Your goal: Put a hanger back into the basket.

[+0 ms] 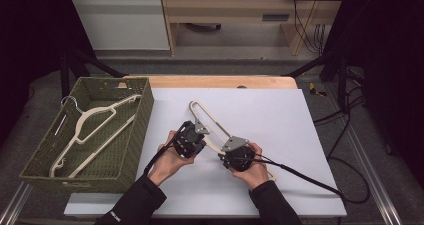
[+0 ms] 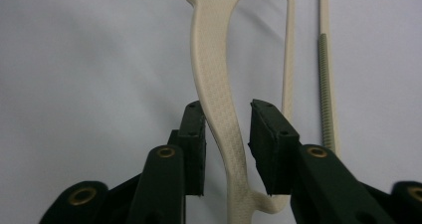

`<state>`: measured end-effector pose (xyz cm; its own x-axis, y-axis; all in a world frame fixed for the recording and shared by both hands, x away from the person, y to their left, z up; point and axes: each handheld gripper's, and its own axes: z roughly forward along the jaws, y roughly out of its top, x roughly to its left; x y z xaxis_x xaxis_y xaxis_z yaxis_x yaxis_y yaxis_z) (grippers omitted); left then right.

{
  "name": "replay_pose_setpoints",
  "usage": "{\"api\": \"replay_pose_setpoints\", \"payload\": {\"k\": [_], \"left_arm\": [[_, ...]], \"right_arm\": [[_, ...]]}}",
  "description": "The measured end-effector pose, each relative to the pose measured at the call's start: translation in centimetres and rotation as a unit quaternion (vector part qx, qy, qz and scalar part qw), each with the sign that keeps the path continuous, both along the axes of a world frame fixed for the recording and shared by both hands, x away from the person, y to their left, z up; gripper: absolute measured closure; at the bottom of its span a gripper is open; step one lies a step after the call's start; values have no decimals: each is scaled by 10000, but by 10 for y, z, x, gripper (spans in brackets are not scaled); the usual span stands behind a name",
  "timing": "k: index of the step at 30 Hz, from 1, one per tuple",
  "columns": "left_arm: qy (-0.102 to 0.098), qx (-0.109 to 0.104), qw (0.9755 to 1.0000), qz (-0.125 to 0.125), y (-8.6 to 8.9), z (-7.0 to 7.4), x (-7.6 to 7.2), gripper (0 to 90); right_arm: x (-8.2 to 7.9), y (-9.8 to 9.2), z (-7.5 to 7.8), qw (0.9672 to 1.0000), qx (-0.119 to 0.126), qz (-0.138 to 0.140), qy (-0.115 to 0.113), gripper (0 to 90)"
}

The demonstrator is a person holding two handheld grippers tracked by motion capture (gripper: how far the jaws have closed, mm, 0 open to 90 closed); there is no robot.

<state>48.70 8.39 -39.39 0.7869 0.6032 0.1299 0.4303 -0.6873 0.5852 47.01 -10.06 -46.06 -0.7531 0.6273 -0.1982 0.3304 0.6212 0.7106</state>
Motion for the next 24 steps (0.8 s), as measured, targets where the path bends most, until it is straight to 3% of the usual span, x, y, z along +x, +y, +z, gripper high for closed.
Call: {"api": "replay_pose_setpoints", "payload": {"k": [5, 8, 10, 13, 18, 21, 24], "left_arm": [[25, -26, 10000, -39, 1, 1, 0, 886], [-46, -405, 9992, 23, 4, 4, -2, 883], [-161, -606, 9980, 5, 9, 11, -4, 793], [-456, -1074, 9932, -2, 21, 24, -9, 633], [-766, -1492, 9858, 12, 47, 43, -17, 373], [-849, -1867, 9788, -28, 63, 48, -23, 301], [-1065, -1969, 9746, -21, 75, 51, -30, 208]], "right_arm": [[-1, 0, 1, 10000, -6, 78, -13, 750], [-2, -1, 2, 10000, -25, 89, -28, 755], [-2, -1, 2, 9999, -30, 126, -66, 759], [-3, -2, 4, 9999, -37, 133, -81, 765], [-4, -6, 10, 9998, 46, 133, -106, 784], [-6, -9, 15, 9997, 140, 134, -123, 800], [-6, -15, 21, 9996, 201, 103, -163, 814]]}}
